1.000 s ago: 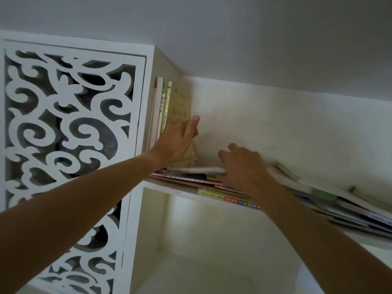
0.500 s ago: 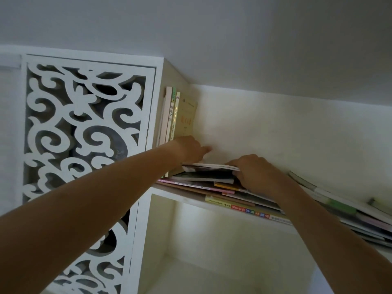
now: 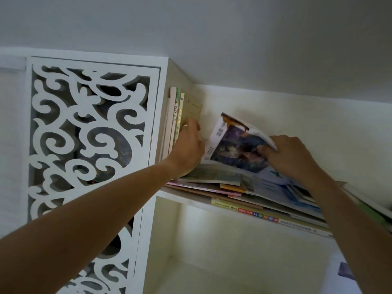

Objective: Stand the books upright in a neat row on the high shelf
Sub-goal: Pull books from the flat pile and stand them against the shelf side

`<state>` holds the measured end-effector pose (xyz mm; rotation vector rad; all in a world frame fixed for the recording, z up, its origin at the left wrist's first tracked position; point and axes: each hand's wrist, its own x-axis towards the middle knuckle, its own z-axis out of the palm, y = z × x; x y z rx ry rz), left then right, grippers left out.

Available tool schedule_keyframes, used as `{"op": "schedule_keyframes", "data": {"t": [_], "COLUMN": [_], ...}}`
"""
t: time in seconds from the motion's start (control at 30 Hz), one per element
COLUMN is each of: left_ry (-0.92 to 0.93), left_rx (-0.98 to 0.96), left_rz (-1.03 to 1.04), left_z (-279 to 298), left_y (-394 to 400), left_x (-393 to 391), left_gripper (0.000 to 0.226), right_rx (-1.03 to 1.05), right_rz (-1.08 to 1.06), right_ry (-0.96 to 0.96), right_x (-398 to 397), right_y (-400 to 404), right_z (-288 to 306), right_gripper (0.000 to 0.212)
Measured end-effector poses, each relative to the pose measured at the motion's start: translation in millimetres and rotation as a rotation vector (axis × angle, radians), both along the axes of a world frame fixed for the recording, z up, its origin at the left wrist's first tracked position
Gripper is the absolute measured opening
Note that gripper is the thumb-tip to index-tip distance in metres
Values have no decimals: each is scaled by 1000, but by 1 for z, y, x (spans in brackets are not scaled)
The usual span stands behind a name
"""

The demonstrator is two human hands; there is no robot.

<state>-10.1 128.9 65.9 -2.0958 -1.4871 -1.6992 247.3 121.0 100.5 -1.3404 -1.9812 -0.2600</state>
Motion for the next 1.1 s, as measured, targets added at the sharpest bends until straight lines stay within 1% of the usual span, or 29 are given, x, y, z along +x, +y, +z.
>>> {"op": "schedule_keyframes", "data": {"t": [0.03, 0.1, 0.13, 0.17, 0.2, 0.23, 0.27, 0.33, 0.37, 0.4, 0.47, 0.53, 0.6, 0.63, 0.67, 0.7, 0.73, 0.77, 0.8, 0.83, 0.87, 0.9, 0.93, 0.97, 1.0, 1.03, 1.1], "left_ry": [217, 691, 876, 982, 992, 924, 761, 240, 33, -107, -343, -599, -853, -959, -1034, -1055, -1021, -943, -815, -615, -355, -53, 294, 639, 896, 985, 905], "left_rx": [-29, -105, -133, -161, -200, -239, -286, -406, -421, -417, -445, -504, -507, -501, -491, -469, -431, -372, -282, -134, 73, 263, 384, 453, 427, 274, -127], "left_rz": [116, 286, 363, 428, 466, 460, 380, 57, -66, -137, -256, -326, -406, -447, -467, -440, -362, -263, -115, 59, 245, 434, 581, 678, 682, 562, 306], "left_z": [-3, -10, -13, -15, -15, -13, -10, -2, 3, 7, 7, 4, 6, 10, 15, 21, 27, 29, 25, 16, 5, -6, -12, -12, -9, 0, 19], "left_y": [7, 14, 16, 17, 18, 18, 18, 18, 16, 16, 17, 12, 7, 3, 0, -2, -2, -4, -4, -9, -14, -22, -26, -29, -30, -33, -32], "left_x": [-3, -4, -4, -3, -1, 3, 8, 21, 27, 30, 32, 32, 28, 26, 24, 23, 24, 27, 31, 37, 43, 50, 53, 55, 55, 54, 51], "left_gripper": [27, 41, 47, 52, 57, 59, 61, 59, 57, 51, 35, 30, 35, 42, 49, 54, 55, 55, 51, 44, 45, 56, 67, 70, 66, 59, 47], "right_rx": [18, 69, 96, 113, 118, 117, 113, 81, 48, 2, -64, -26, 56, 109, 161, 202, 220, 222, 218, 203, 174, 119, 44, -35, -88, -112, -71], "right_rz": [-20, -75, -97, -106, -94, -64, -24, 52, 85, 114, 135, 84, 9, -41, -89, -128, -154, -173, -188, -212, -237, -245, -243, -243, -246, -249, -256], "right_ry": [46, 78, 88, 115, 161, 216, 251, 224, 173, 102, -73, -209, -284, -333, -382, -402, -393, -371, -349, -340, -348, -364, -379, -398, -427, -452, -513], "right_x": [0, -2, -4, -7, -8, -10, -11, -18, -24, -33, -52, -66, -72, -74, -76, -78, -79, -80, -81, -85, -87, -90, -94, -95, -94, -93, -87], "right_y": [-1, -3, -3, -3, -4, -6, -7, -10, -11, -12, -11, -7, -2, -1, 0, 1, 2, 3, 4, 5, 5, 4, 2, -2, -5, -8, -14], "right_z": [2, 2, 0, -1, -2, -2, -3, -8, -12, -18, -33, -43, -44, -41, -39, -35, -33, -31, -30, -30, -30, -29, -28, -27, -25, -24, -22], "right_gripper": [34, 29, 26, 26, 27, 29, 29, 26, 23, 19, 18, 21, 22, 22, 22, 23, 24, 24, 22, 18, 12, 7, 10, 11, 8, 11, 15]}}
